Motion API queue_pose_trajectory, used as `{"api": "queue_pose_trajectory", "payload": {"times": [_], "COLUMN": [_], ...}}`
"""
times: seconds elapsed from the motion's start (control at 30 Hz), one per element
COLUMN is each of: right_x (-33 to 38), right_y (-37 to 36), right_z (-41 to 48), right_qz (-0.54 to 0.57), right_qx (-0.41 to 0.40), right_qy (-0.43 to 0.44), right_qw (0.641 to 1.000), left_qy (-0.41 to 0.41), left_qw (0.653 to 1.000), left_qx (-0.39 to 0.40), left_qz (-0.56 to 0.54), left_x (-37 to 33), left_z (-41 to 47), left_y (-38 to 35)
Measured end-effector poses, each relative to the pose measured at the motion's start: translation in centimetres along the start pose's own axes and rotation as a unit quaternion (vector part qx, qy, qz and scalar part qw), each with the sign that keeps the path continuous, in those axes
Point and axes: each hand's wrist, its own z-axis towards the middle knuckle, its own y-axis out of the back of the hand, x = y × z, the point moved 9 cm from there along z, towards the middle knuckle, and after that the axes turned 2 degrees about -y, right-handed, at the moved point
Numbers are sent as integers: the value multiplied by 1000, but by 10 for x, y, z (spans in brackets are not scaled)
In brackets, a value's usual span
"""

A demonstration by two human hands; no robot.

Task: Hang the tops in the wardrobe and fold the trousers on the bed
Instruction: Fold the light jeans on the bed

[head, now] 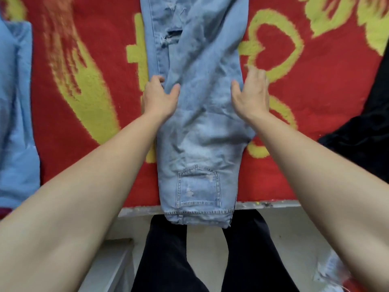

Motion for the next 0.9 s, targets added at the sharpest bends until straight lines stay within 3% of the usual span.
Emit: {"api": "queue_pose_trajectory", "payload": {"times": [0.1, 0.27, 0.43, 0.47, 0.57, 0.73, 0.83, 0.9], "right_x": [37, 100, 145, 149, 151, 153, 171, 194], "right_y": [-4, 9, 14, 13, 10, -7, 4, 16], "right_z": [52, 124, 192, 205, 240, 271, 282, 283], "right_qz": [22, 31, 17, 12, 28, 27, 16, 71], "right_qx": [23, -56, -77, -78, -69, -29, -95, -166], "right_qy": [49, 144, 146, 130, 58, -20, 30, 83], "right_qw": [998, 988, 986, 988, 996, 999, 995, 980], "left_qy": [-7, -8, -60, -84, -176, -155, -187, -199], "left_qw": [999, 987, 983, 985, 974, 966, 955, 951], "left_qx": [8, 36, 48, 22, -121, -27, -52, -73], "left_qz": [-43, -156, -169, -147, 81, 206, 223, 223], "left_x": [-28, -59, -82, -85, -98, -75, -69, -67], "left_z": [45, 110, 153, 162, 192, 261, 271, 273], "left_y": [-10, -25, -8, 3, 45, 49, 42, 40]}}
